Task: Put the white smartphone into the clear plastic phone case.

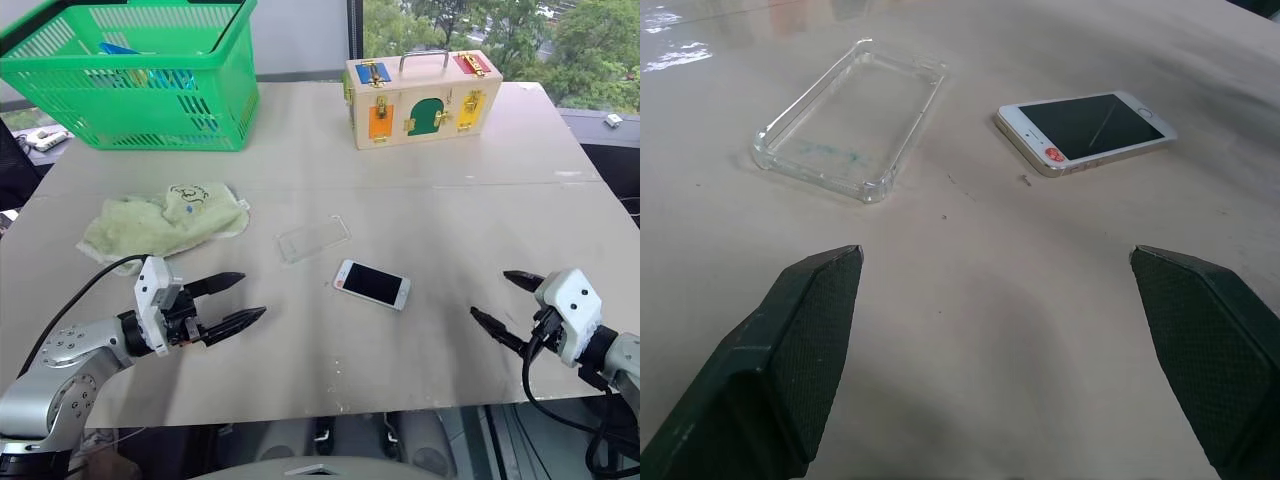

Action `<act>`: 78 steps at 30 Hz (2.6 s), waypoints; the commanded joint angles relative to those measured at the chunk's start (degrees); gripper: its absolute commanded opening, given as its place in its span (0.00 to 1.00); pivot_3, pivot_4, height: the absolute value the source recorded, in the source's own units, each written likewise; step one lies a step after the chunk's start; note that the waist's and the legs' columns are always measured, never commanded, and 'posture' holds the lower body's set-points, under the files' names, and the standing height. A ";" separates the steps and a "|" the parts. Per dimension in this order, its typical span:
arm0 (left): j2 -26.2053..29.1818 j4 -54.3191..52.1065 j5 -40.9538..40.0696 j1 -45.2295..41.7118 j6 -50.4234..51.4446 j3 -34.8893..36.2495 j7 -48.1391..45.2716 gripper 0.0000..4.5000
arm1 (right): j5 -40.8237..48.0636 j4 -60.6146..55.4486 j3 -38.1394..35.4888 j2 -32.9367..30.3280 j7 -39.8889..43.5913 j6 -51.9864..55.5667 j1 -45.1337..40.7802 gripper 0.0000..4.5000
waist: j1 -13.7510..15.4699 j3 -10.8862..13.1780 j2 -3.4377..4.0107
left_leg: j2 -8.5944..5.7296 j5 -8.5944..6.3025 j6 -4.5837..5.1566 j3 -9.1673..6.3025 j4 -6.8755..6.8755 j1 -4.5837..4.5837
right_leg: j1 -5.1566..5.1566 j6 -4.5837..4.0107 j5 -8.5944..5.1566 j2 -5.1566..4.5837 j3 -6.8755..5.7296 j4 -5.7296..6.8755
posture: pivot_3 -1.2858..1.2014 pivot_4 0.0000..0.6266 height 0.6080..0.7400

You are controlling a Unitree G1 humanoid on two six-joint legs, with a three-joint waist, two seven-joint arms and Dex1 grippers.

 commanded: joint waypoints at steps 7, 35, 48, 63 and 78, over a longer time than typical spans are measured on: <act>-0.68 2.27 1.09 -9.66 -1.45 -2.76 1.90 0.99 | 5.77 -8.02 0.91 1.18 2.28 -5.16 -5.09 1.00 | -0.05 -0.01 0.06 | 0.01 0.00 0.00 -0.06 0.05 0.00 | 0.04 0.02 0.02 0.20 0.02 0.02 | 0.52 0.24 1.00; -4.87 36.16 26.53 -47.62 -0.70 -36.53 -6.93 0.41 | 5.78 -21.91 3.73 -1.72 -5.14 3.89 -0.28 1.00 | 1.10 -0.04 0.02 | -0.19 0.00 0.03 -0.04 0.11 -0.14 | -0.01 0.24 0.13 0.43 0.08 -0.03 | 0.52 0.24 1.00; -8.16 1.84 15.60 -38.32 52.34 -11.24 15.03 0.01 | 3.16 -22.56 9.23 0.24 -8.76 3.47 -1.05 1.00 | -0.43 -0.08 -0.01 | 0.01 0.00 0.01 -0.07 0.10 0.06 | 0.02 0.24 0.13 0.51 0.37 0.09 | 0.52 0.24 1.00; -31.45 5.36 8.90 -46.10 66.45 8.51 42.83 0.18 | 3.09 -21.31 11.09 -0.17 -8.08 3.77 -4.03 1.00 | 0.24 -0.05 -0.12 | -0.13 0.00 0.02 -0.30 0.09 0.53 | 0.66 0.25 0.13 0.71 0.67 -0.01 | 0.52 0.24 1.00; 13.01 24.40 3.57 -49.76 18.66 -19.88 -18.50 0.97 | 1.31 -20.83 15.47 1.65 -10.58 3.67 -5.55 1.00 | 0.03 -0.08 0.03 | -0.11 -0.03 -0.03 -0.10 -0.01 0.65 | 0.55 -0.02 -0.01 0.77 0.84 0.01 | 0.52 0.24 1.00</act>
